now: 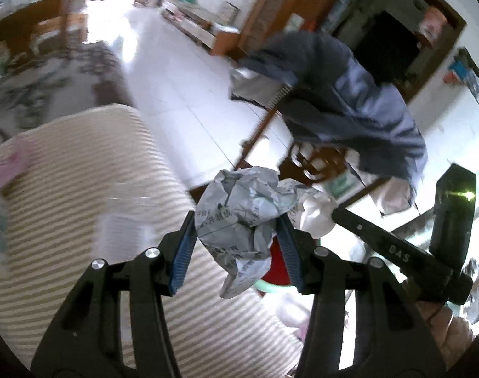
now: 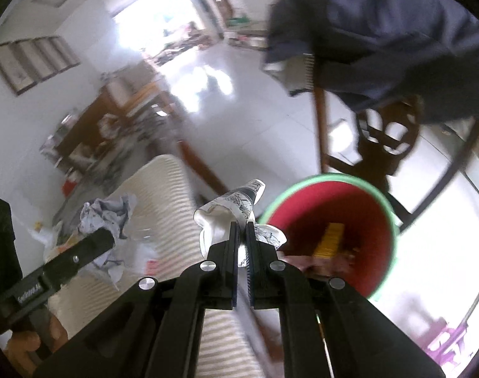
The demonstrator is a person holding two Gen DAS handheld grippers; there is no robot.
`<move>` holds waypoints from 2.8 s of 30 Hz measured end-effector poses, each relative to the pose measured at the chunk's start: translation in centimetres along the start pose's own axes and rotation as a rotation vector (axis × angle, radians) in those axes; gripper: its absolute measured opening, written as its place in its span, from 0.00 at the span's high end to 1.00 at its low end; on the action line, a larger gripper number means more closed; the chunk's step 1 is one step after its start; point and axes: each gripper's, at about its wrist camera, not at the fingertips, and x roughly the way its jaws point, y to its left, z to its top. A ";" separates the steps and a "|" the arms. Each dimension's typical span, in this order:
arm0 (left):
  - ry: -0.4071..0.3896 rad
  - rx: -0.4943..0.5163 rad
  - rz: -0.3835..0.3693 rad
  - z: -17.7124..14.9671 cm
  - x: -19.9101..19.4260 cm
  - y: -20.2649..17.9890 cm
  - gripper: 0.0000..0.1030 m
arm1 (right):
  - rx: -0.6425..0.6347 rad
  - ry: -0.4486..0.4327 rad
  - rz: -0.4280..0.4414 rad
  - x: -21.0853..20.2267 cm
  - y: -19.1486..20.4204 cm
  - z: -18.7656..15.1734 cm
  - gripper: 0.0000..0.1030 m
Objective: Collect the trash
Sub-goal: 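Carry the crumpled paper and printed paper cup over the red bucket, then open both grippers to drop the paper and cup into the red bucket, then move both grippers back over the trash on the table, then grasp the orange plastic bag with the left gripper while the right gripper grasps the white milk carton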
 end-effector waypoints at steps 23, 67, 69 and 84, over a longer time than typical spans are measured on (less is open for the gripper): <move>0.076 0.061 -0.022 0.5 5.3 -5.0 0.35 | 0.142 -0.008 -0.035 -1.1 -6.5 -0.2 0.62; -0.147 -0.502 0.482 -8.8 -19.7 39.7 0.31 | -0.271 0.229 0.144 9.0 28.8 -13.3 0.45; -0.149 -0.498 0.486 -8.3 -19.2 40.7 0.27 | -0.289 0.223 0.141 9.1 29.7 -13.4 0.44; -0.110 -0.487 0.436 -9.7 -18.0 41.5 0.42 | -0.377 0.221 0.178 12.1 35.5 -12.4 0.40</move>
